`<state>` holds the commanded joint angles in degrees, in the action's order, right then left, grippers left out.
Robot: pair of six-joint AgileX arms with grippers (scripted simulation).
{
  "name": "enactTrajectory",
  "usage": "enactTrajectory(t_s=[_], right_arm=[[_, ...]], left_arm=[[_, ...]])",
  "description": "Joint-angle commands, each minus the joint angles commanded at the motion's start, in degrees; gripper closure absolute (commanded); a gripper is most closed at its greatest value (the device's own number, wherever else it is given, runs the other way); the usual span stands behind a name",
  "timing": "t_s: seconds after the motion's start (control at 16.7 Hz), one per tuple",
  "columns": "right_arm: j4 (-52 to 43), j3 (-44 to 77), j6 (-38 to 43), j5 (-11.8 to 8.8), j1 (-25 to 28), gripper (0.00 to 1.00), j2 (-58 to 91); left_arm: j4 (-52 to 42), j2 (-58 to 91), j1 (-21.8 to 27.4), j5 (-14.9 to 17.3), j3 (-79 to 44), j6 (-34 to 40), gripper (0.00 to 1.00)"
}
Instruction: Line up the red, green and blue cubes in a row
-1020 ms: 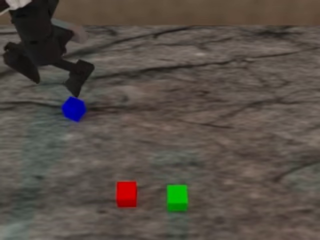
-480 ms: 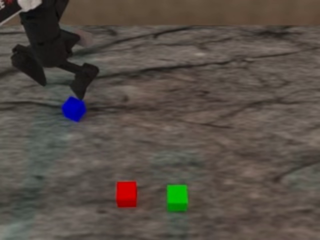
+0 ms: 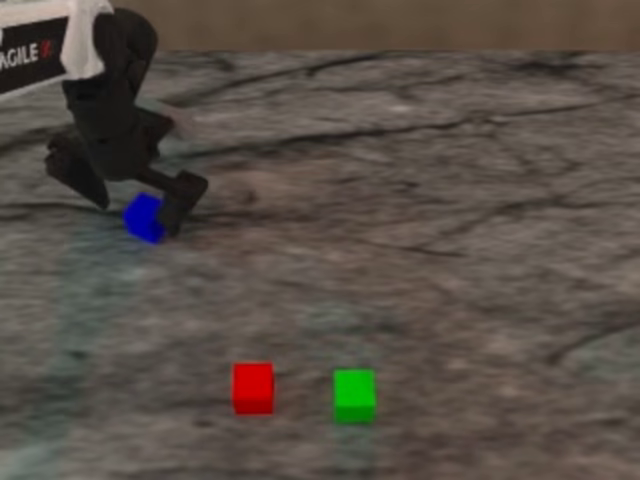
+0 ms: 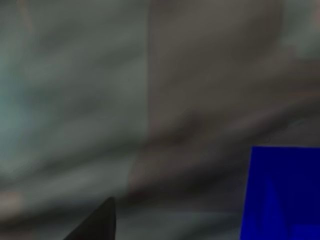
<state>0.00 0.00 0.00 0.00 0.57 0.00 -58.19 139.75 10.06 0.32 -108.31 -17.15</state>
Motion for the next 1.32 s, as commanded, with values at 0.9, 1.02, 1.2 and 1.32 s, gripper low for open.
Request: enactTrajectory(t_s=[0.9, 1.02, 1.2, 1.32], right_arm=[[0.0, 0.0, 0.0, 0.0, 0.0, 0.00, 0.0], [0.0, 0.0, 0.0, 0.0, 0.0, 0.00, 0.0], [0.0, 0.0, 0.0, 0.0, 0.0, 0.00, 0.0], [0.0, 0.0, 0.0, 0.0, 0.0, 0.00, 0.0]], left_arm=[[1.8, 0.8, 0.0, 0.0, 1.4, 0.0, 0.75], [1.8, 0.8, 0.0, 0.0, 1.4, 0.0, 0.90], [1.8, 0.8, 0.0, 0.0, 1.4, 0.0, 1.00], [1.8, 0.8, 0.0, 0.0, 1.4, 0.0, 1.00]])
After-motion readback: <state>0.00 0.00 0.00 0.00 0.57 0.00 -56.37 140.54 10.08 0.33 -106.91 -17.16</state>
